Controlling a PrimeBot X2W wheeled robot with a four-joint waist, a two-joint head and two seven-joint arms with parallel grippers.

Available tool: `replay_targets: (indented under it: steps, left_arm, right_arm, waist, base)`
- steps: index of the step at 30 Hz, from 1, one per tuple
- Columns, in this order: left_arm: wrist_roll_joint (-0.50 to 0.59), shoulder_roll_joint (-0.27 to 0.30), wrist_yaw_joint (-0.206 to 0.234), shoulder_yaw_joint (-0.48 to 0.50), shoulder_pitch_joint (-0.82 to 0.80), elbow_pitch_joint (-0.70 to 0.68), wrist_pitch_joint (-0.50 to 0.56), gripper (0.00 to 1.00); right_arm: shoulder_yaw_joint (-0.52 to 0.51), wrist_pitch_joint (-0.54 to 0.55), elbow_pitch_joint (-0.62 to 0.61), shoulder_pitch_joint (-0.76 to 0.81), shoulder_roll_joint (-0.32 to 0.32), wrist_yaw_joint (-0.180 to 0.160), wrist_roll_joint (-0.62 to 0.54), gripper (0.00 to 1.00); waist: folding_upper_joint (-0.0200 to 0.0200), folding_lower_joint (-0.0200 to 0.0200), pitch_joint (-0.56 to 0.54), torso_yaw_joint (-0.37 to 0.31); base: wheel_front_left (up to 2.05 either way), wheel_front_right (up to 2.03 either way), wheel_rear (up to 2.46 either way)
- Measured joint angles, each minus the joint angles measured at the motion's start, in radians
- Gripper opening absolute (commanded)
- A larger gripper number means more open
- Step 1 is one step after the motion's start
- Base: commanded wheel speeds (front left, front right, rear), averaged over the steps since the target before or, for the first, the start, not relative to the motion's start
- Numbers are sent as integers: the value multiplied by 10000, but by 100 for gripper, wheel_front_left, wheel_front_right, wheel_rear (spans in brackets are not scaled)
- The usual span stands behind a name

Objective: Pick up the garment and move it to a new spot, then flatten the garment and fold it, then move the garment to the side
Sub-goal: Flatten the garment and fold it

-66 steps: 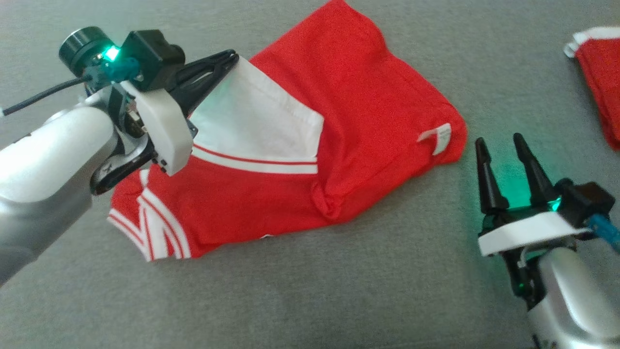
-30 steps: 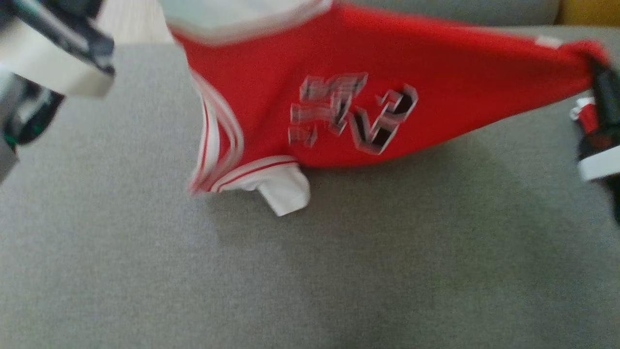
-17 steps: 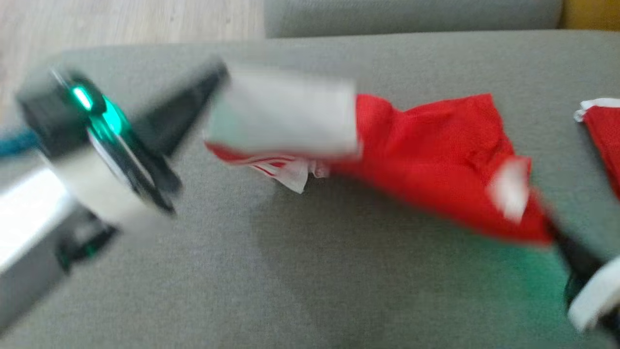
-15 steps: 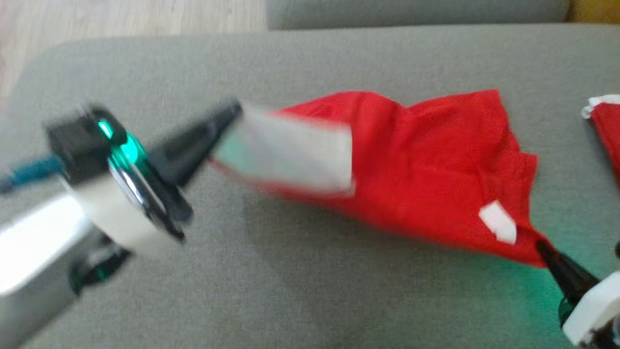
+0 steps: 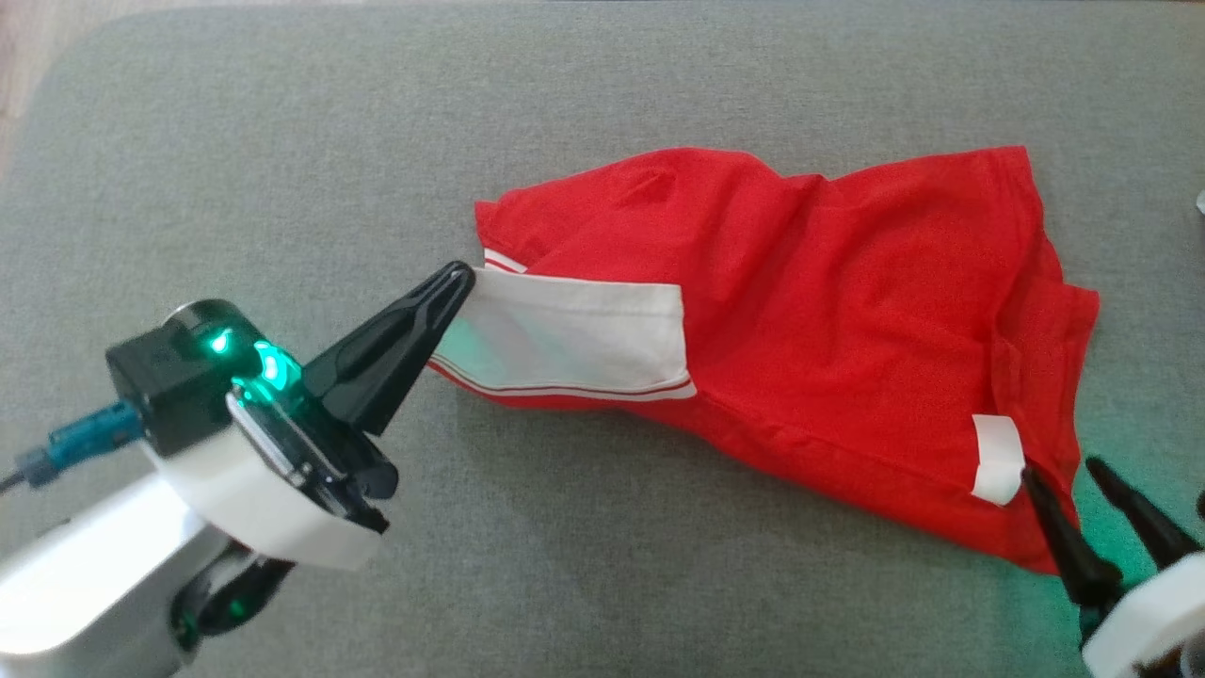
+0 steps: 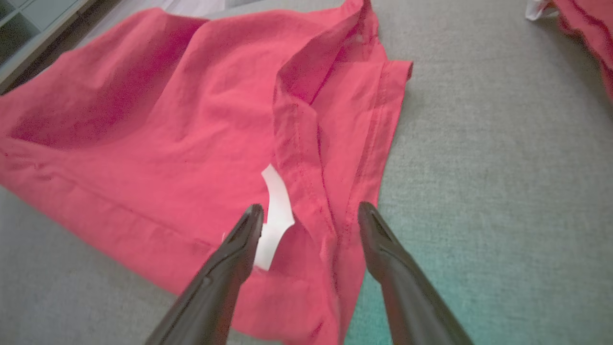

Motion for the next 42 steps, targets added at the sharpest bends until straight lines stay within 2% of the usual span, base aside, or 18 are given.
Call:
replay_targets:
  steps: [8,12,19,20,22,23,24,28,30,33,36,42]
  left_arm:
    - [602,-249,-6,698,875,-347,-29,0]
    - [788,-313,-23,1003,1260,-351,-29,0]
    - [965,-416,-113,1229,1328,-337,-29,0]
    - [965,-416,-123,1264,1337,-334,-29,0]
    - [1016,-420,-199,1310,1369,-326,-31,0]
    - [1034,-422,-201,1327,1406,-320,-31,0]
    - [1034,-424,-205,1329,1453,-307,-31,0]
    - [1034,-424,-274,1369,1601,-245,-31,0]
    - [1037,-422,-274,1438,1643,-221,-31,0]
    - [1091,-422,-280,1795,1692,-251,-31,0]
    - [903,-407,-380,2403,1674,-449,-31,0]
    - [244,19,-554,3777,857,-940,-31,0]
  right_arm:
    - [-98,-12,-485,953,-138,0,-1317,100]
    - [-79,6,-280,912,238,0,-2096,100]
    - [-46,4,188,470,570,0,-2452,100]
    - [-46,2,245,429,579,0,-2452,87]
    - [-48,-12,362,348,612,0,-2474,45]
    - [-54,-12,403,330,633,0,-2502,8]
    - [-56,-10,449,328,665,0,-2518,0]
    - [-134,69,548,347,780,0,-2458,0]
    - [-282,69,477,364,917,0,-2071,0]
    - [-558,75,61,385,1212,0,-665,0]
    - [-1028,316,-713,376,1220,0,1087,0]
    - [-2706,1003,-2408,96,527,0,3833,0]
  waist:
    - [0,-1,-59,28]
    - [0,-1,-101,-64]
    - [0,-1,-78,-37]
    - [0,0,-73,-29]
    - [0,-1,-71,-13]
    - [0,0,-76,-6]
    - [0,-1,-84,2]
    - [0,0,-143,17]
    - [0,-1,-192,4]
    - [0,-1,-281,-31]
    - [0,0,-410,-72]
    - [0,-1,-751,-192]
  base:
    - [0,0,0]
    - [0,0,0]
    - [0,0,0]
    - [0,0,0]
    - [0,0,0]
    - [0,0,0]
    - [0,0,0]
    - [0,0,0]
    - [0,0,0]
    - [0,0,0]
    - [0,0,0]
    - [0,0,0]
